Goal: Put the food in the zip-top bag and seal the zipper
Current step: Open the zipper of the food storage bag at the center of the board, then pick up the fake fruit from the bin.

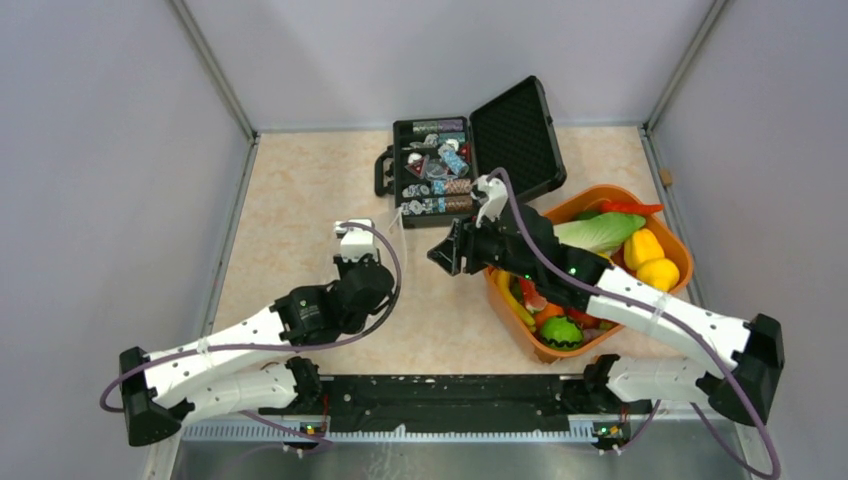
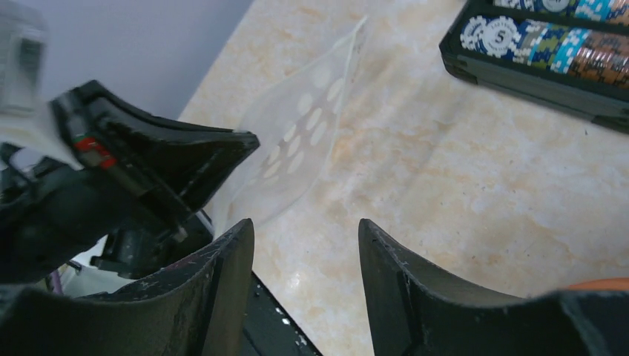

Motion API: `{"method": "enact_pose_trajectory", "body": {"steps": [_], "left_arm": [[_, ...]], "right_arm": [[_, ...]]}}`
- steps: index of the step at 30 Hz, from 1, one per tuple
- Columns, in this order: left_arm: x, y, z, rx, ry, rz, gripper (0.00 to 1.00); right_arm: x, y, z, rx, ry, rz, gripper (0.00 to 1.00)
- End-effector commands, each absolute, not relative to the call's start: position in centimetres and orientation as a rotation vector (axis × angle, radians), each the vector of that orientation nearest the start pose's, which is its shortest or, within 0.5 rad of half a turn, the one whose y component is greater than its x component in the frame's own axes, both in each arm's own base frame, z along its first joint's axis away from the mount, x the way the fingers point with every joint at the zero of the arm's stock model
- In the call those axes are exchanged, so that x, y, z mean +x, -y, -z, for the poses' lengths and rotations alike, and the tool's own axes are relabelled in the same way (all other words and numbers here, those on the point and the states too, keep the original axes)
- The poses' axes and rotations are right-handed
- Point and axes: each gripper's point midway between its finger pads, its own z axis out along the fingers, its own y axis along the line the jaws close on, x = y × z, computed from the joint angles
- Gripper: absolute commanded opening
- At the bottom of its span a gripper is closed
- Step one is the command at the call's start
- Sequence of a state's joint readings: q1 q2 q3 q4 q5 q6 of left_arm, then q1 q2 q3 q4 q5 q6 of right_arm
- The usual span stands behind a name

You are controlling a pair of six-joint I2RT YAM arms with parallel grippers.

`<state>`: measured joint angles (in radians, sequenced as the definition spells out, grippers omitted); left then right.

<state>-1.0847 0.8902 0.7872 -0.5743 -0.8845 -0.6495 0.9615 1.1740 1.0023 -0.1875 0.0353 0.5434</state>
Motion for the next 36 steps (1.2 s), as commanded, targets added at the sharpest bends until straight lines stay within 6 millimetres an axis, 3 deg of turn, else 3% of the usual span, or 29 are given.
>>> {"method": "enact_pose_trajectory", "body": {"steps": [1,4,10,16,22,28,32,36], "left_arm": [[22.4,16.5,-20.2,-0.022,-1.969,0.173,0.00],[22.4,16.8,-19.8,-0.016,-1.974,0.192,0.00],[22.5,17.3,-19.3,-0.004,-1.985,0.219,0.00],[22.3,17.6,-19.1,-0.001,-1.990,0.257,0.00],[22.0,17.8,-19.4,-0.011,-1.958,0.332,0.00],[21.8,18.2,-19.3,0.010,-1.965,0.354,0.00],[21.9,18.6,-19.4,0.036,-1.962,0.356,0.00],[22.0,19.0,-19.4,0.051,-1.968,0.356,0.00]], "right_arm": [[19.9,-31.6,-28.9,-0.426,-1.883,-1.001,0.54],[20.6,-28.7,-28.6,-0.350,-1.885,-0.879,0.54],[21.9,-20.5,-28.5,-0.142,-1.885,-0.547,0.68],[21.2,-14.3,-29.3,-0.010,-1.837,-0.386,0.72],[20.0,-7.6,-28.2,0.205,-1.870,-0.168,0.71],[19.1,-5.8,-25.9,0.239,-1.955,-0.044,0.62],[18.8,-5.4,-24.8,0.232,-2.018,0.015,0.65],[19.1,-7.5,-24.0,0.146,-2.094,-0.062,0.73]]}}
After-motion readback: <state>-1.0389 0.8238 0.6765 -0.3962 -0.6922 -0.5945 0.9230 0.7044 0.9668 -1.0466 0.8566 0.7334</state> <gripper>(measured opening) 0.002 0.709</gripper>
